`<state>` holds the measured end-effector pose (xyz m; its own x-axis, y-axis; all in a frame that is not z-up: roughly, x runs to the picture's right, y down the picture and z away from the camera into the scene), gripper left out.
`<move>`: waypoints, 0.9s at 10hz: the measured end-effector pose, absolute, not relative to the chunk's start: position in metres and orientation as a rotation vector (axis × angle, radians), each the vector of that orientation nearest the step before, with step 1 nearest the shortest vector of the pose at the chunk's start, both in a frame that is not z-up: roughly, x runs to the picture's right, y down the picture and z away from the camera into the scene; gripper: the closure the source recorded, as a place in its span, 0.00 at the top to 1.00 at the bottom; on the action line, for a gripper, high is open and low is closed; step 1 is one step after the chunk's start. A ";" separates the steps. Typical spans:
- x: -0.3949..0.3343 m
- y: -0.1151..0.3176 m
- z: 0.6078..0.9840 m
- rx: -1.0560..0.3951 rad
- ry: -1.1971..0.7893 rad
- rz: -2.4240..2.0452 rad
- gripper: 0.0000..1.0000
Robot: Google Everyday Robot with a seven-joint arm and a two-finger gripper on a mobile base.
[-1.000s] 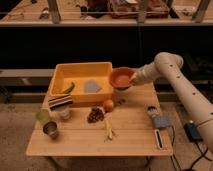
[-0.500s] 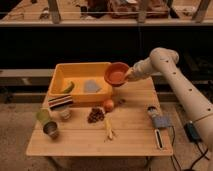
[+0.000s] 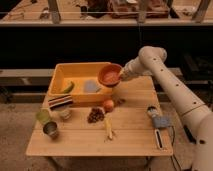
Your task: Stack bowls into tray
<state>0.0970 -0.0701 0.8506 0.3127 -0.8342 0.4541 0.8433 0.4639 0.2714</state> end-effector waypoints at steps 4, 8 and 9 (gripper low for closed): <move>0.053 -0.067 0.865 -0.033 -0.632 -1.166 0.00; 0.019 -0.058 0.888 -0.071 -0.664 -1.214 0.00; 0.016 -0.057 0.895 -0.080 -0.667 -1.217 0.00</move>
<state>0.0157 -0.0567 0.8948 0.1825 -0.8386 0.5132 0.8841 0.3684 0.2875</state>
